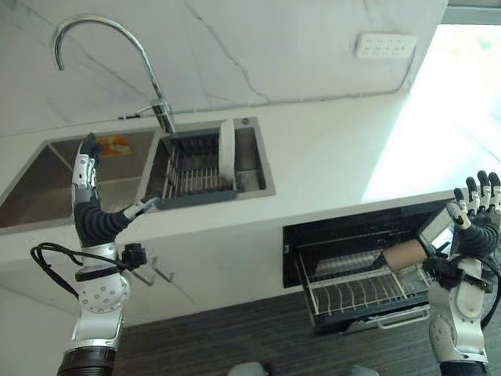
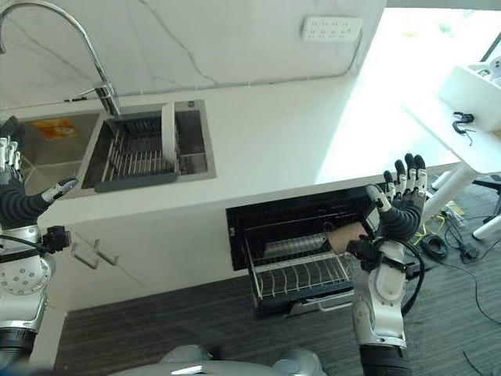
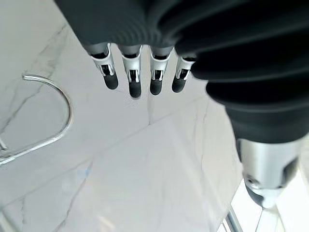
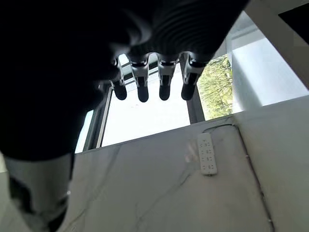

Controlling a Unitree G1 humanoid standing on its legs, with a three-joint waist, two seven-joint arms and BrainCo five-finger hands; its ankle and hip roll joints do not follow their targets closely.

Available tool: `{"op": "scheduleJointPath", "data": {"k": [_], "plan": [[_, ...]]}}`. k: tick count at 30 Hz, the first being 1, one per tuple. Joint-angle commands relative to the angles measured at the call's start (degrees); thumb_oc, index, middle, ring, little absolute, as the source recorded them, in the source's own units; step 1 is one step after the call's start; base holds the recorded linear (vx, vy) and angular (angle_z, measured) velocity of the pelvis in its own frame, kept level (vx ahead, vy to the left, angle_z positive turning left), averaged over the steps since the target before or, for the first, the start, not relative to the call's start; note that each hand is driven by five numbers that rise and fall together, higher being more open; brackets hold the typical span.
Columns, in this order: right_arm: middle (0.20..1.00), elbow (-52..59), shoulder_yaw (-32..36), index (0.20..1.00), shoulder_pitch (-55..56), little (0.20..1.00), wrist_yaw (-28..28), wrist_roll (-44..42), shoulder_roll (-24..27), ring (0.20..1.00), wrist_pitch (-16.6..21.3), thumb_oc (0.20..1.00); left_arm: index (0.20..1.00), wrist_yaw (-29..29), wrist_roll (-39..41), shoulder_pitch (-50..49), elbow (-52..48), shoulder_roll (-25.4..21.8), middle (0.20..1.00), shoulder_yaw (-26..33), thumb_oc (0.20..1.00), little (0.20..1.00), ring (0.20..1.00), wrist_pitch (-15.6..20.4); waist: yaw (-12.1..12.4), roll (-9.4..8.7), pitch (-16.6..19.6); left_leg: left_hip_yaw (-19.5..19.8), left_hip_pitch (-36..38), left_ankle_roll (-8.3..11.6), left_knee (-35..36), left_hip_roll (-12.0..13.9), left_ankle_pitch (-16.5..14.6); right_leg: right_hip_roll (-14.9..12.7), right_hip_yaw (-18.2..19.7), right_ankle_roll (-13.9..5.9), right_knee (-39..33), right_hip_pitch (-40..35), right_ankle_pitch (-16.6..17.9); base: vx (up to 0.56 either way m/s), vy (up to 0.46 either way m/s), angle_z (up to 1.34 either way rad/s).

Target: Place the dishes in the dishwasher.

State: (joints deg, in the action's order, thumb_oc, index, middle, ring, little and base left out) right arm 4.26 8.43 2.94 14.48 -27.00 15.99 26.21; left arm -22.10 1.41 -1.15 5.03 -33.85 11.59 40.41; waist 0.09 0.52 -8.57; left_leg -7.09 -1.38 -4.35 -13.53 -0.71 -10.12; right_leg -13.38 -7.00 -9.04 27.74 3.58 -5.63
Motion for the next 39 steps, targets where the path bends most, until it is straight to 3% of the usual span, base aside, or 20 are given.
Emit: {"op": "scheduleJointPath", "data": {"k": [1,3,7,11,14,16,17,18,19,20,21,25,27,32,34,37,39], "plan": [[1.0,2.0,2.5,1.0,-1.2,1.0,-0.1,-0.3,5.4,1.0,4.7,1.0,1.0,-1.6,-1.9,-0.7,-5.1,0.3,1.0,1.9,1.0,1.0,1.0,0.4,-0.1,-0.08,1.1,5.8,-2.1,2.68,-3.7,-1.0,-0.7,9.2,-1.9,3.8,-10.6,-2.7,-1.1,0.09,-0.024,0.31],[1.0,1.6,3.1,1.0,-2.2,1.0,-0.3,-0.6,7.0,1.0,5.9,1.0,1.0,-2.7,-3.3,-1.0,-5.9,1.0,1.0,2.2,1.0,1.0,1.0,-0.1,0.4,-1.2,1.3,5.9,-2.7,2.46,-3.7,-2.8,-0.9,10.3,-0.8,4.51,-10.6,-1.6,-2.3,0.07,-0.047,0.14],[1.0,0.8,3.6,1.0,-3.6,1.0,1.3,-1.3,8.7,1.0,7.3,1.0,1.0,-3.3,-5.5,-3.1,-7.1,2.0,1.0,2.8,1.0,1.0,1.0,0.8,1.9,-1.78,2.1,5.1,-3.6,3.02,-3.7,-3.0,-0.4,10.1,-1.6,4.6,-10.6,-0.1,-2.4,0.06,-0.045,0.01],[1.0,1.9,3.6,1.0,-3.4,1.0,-0.4,-1.7,8.5,1.0,6.1,1.0,1.0,-3.6,-4.9,-4.0,-7.0,2.1,1.0,2.8,1.0,1.0,1.0,0.5,1.9,-1.88,2.8,5.4,-3.8,2.9,-3.7,-3.4,-0.7,11.3,0.0,4.9,-10.6,0.6,-2.6,0.05,-0.056,0.04],[1.0,2.9,3.7,1.0,-2.8,1.0,-1.8,-2.1,8.0,1.0,6.9,1.0,1.0,-3.3,-6.5,-5.2,-7.3,3.1,1.0,2.6,1.0,1.0,1.0,2.4,1.7,-2.45,2.6,4.0,-2.5,2.86,-3.7,-3.6,-0.5,11.5,-0.1,5.48,-10.6,0.1,-2.7,0.05,-0.046,0.06],[1.0,3.3,4.0,1.0,-2.6,1.0,-2.5,-2.1,8.5,1.0,7.6,1.0,1.0,-3.2,-6.5,-5.1,-8.6,3.4,1.0,1.9,1.0,1.0,1.0,3.4,2.1,-3.93,0.8,2.7,-0.8,3.52,-3.7,-4.8,4.1,10.3,0.5,6.2,-10.6,-1.1,-2.6,0.02,0.015,0.09],[1.0,3.1,3.8,1.0,-2.9,1.0,-2.4,-2.0,8.7,1.0,7.8,1.0,1.0,-2.3,-5.7,-4.6,-8.9,3.3,1.0,1.8,1.0,1.0,1.0,4.1,2.6,-4.37,-0.6,3.8,-1.7,4.65,-5.1,-4.7,7.8,10.1,1.3,6.42,-10.6,-1.8,-2.2,-0.02,0.085,0.08],[1.0,2.8,3.6,1.0,-3.4,1.0,-2.4,-2.1,8.6,1.0,7.7,1.0,1.0,-1.7,-5.1,-4.6,-9.3,3.2,1.0,2.0,1.0,1.0,1.0,4.3,2.8,-4.15,-1.0,5.0,-1.8,4.91,-3.7,-4.0,8.3,10.3,1.7,6.23,-10.6,-1.9,-2.0,-0.05,0.289,-0.02],[1.0,2.8,2.5,1.0,-4.8,1.0,-1.3,-0.8,8.3,1.0,7.3,1.0,1.0,-0.8,-4.6,-4.1,-11.3,3.4,1.0,1.7,1.0,1.0,1.0,3.5,3.0,-2.61,-1.3,7.0,-5.5,5.81,-3.7,-0.1,6.2,10.5,1.6,5.62,-10.6,-2.2,-2.3,-0.02,0.333,-0.09],[1.0,3.0,1.4,1.0,-5.2,1.0,0.4,0.4,8.4,1.0,7.2,1.0,1.0,-0.7,-4.4,-3.4,-11.7,3.4,1.0,1.0,1.0,1.0,1.0,3.0,3.0,-2.11,-1.4,6.9,-6.8,6.71,-3.7,1.4,9.7,10.6,1.8,5.82,-10.6,-2.6,-2.5,-0.04,0.51,0.1],[1.0,3.9,-0.1,1.0,-4.9,1.0,3.5,0.1,8.3,1.0,7.0,1.0,1.0,1.1,0.2,-0.1,-10.5,3.8,1.0,-1.9,1.0,1.0,1.0,2.1,1.8,-1.04,-0.7,6.2,-8.3,6.72,-3.7,2.7,4.2,8.4,-0.2,4.77,-10.6,-3.2,-3.3,-0.01,0.323,0.16],[1.0,5.2,1.5,1.0,-2.4,1.0,3.7,0.5,6.2,1.0,7.2,1.0,1.0,9.9,8.1,-2.0,-15.5,4.6,1.0,-0.6,1.0,1.0,1.0,3.3,2.6,-0.51,0.8,8.4,-7.0,5.86,-3.7,0.7,1.6,5.1,-3.3,2.83,-10.6,-1.8,-2.3,-0.02,0.188,0.26],[1.0,4.9,1.6,1.0,-2.8,1.0,4.8,1.1,5.5,1.0,6.7,1.0,1.0,8.4,7.4,-4.5,-19.3,5.7,1.0,0.9,1.0,1.0,1.0,4.1,4.1,-0.74,1.4,9.3,-6.8,5.3,-3.7,-0.3,0.9,4.0,-4.4,2.3,-10.6,-1.6,-2.2,-0.04,0.053,0.08],[1.0,5.1,1.1,1.0,-3.3,1.0,7.5,3.7,4.7,1.0,5.6,1.0,1.0,2.2,7.6,-5.7,-20.5,6.6,1.0,5.0,1.0,1.0,1.0,6.1,6.5,-1.63,3.0,10.7,-8.2,5.25,-3.7,-0.6,1.4,3.7,-5.9,2.23,-10.6,-1.1,-2.6,-0.05,-0.072,0.3],[1.0,5.2,1.2,1.0,-3.4,1.0,8.5,4.1,5.0,1.0,5.7,1.0,1.0,3.1,8.5,-6.0,-21.0,6.8,1.0,5.8,1.0,1.0,1.0,4.6,7.0,-1.89,3.3,11.2,-9.0,5.66,-3.7,-0.4,1.9,4.0,-6.4,2.37,-10.6,-0.8,-2.8,-0.08,-0.134,0.44],[1.0,4.9,1.1,1.0,-3.6,1.0,9.5,4.2,5.3,1.0,5.9,1.0,1.0,5.8,16.7,-6.9,-19.6,8.2,1.0,5.9,1.0,1.0,1.0,-0.6,7.7,-2.22,3.6,11.7,-9.9,6.66,-3.7,0.2,2.8,4.6,-7.2,2.69,-10.6,-0.2,-3.0,-0.05,-0.116,0.37],[1.0,5.1,0.8,1.0,-3.7,1.0,9.7,3.9,5.3,1.0,5.9,1.0,1.0,8.1,19.5,-7.8,-18.2,9.1,1.0,5.4,1.0,1.0,1.0,-1.4,8.1,-2.4,3.4,11.6,-10.3,7.05,-3.7,0.6,3.2,4.8,-7.5,2.88,-10.6,0.2,-2.9,-0.05,-0.078,0.11]]}}
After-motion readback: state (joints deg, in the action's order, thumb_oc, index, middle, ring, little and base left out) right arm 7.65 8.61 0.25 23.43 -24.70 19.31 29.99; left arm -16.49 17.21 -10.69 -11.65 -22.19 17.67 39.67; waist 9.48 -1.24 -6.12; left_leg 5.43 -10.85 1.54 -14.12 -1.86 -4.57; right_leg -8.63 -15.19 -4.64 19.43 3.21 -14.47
